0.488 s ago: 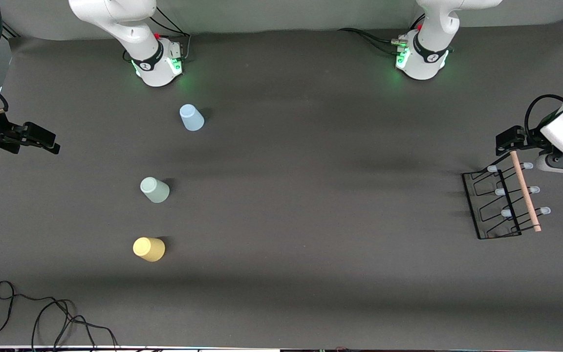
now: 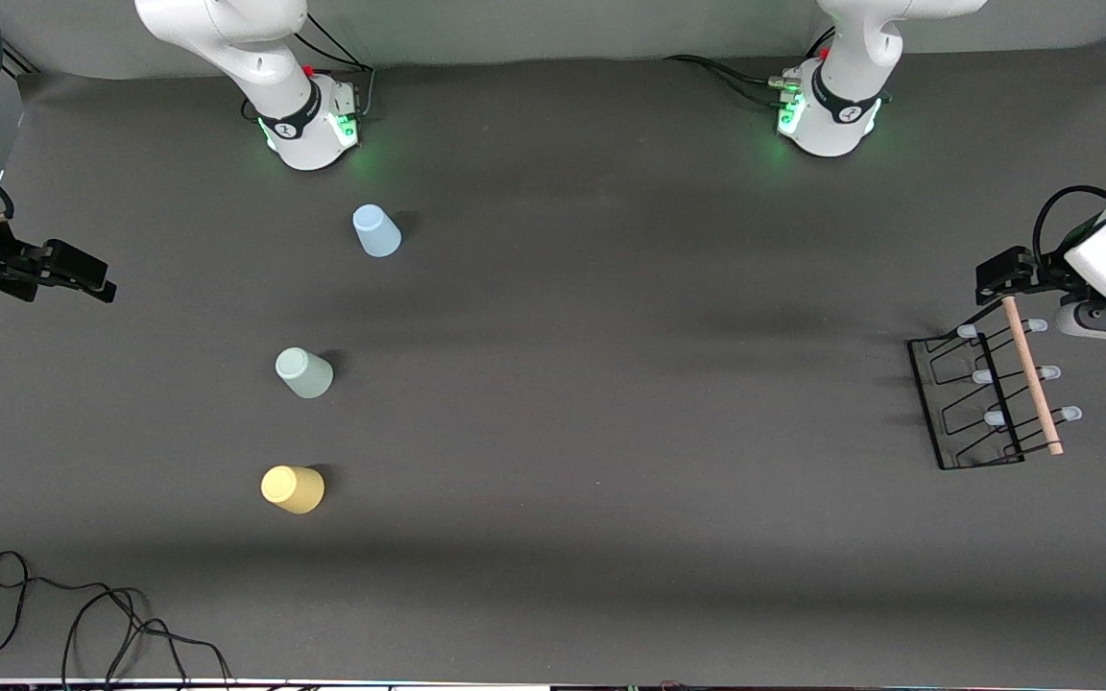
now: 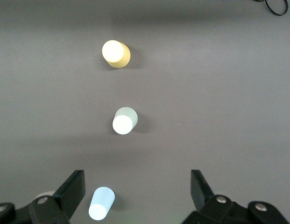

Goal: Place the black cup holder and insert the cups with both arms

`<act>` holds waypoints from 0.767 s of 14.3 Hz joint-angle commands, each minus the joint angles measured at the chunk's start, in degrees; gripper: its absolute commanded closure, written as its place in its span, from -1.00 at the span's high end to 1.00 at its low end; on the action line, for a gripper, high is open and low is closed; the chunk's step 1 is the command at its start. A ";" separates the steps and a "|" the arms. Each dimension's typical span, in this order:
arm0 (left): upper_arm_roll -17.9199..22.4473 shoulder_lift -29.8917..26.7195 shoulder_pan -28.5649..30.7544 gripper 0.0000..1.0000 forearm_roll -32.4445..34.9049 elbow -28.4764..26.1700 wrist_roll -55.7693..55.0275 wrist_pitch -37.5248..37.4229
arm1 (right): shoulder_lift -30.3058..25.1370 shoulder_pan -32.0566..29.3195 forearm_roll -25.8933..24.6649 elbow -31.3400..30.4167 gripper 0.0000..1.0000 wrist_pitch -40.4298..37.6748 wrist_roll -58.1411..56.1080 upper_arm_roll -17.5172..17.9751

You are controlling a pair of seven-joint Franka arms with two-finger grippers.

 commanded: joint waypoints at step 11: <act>0.73 -0.43 -0.20 1.00 -0.65 -0.13 0.81 -0.76 | -0.11 0.34 0.80 0.41 1.00 -0.84 -0.99 -0.32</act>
